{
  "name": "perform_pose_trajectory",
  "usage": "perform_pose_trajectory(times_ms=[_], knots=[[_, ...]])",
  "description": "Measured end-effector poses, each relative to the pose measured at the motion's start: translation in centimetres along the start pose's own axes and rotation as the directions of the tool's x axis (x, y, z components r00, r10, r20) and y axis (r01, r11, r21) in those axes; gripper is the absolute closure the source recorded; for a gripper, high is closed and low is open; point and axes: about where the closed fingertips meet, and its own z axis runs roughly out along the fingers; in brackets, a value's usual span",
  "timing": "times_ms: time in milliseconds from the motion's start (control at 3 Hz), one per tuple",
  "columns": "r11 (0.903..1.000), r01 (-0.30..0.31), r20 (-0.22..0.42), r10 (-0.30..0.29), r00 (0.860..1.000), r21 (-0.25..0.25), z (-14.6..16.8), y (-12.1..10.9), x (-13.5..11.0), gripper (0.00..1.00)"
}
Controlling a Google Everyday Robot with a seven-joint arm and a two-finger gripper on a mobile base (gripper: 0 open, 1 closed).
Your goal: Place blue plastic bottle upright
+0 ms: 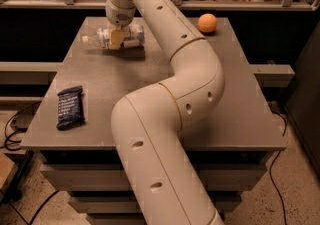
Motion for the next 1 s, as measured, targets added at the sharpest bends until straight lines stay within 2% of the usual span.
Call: perform_pose_trajectory(times_ms=[333,667,1000], knots=[[0.999,0.02,0.028,-0.021,0.999,0.041,-4.6,0.3,-0.6,1.0],[0.9924,0.07,0.086,-0.079,0.993,0.101,-10.7,1.0,-2.1,1.0],[0.9833,0.108,0.149,-0.13,0.98,0.146,-15.4,2.1,-3.3,1.0]])
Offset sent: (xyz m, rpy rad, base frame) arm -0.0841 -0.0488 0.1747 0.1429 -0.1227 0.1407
